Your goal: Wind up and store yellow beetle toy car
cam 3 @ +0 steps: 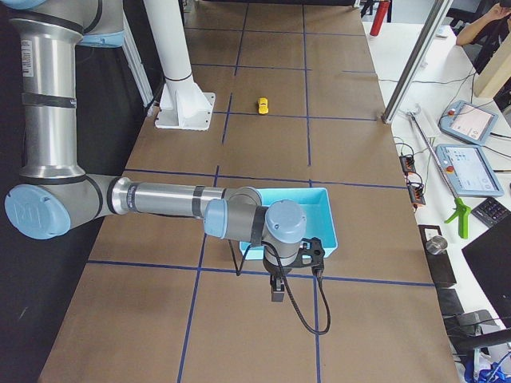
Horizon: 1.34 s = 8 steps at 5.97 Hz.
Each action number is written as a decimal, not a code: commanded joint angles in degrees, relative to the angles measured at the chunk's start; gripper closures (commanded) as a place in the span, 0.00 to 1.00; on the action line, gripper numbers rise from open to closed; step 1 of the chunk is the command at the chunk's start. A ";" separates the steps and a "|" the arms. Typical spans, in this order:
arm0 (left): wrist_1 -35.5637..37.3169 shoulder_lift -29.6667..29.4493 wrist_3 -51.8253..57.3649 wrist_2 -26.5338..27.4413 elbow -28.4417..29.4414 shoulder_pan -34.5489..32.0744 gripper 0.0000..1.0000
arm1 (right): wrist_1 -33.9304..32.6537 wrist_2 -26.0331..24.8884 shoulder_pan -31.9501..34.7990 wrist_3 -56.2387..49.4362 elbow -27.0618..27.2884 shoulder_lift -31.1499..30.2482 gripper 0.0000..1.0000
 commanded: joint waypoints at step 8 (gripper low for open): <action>0.79 -0.46 -0.09 -0.41 -0.90 0.00 0.00 | 0.13 -0.38 0.02 -0.18 -0.07 -0.02 0.00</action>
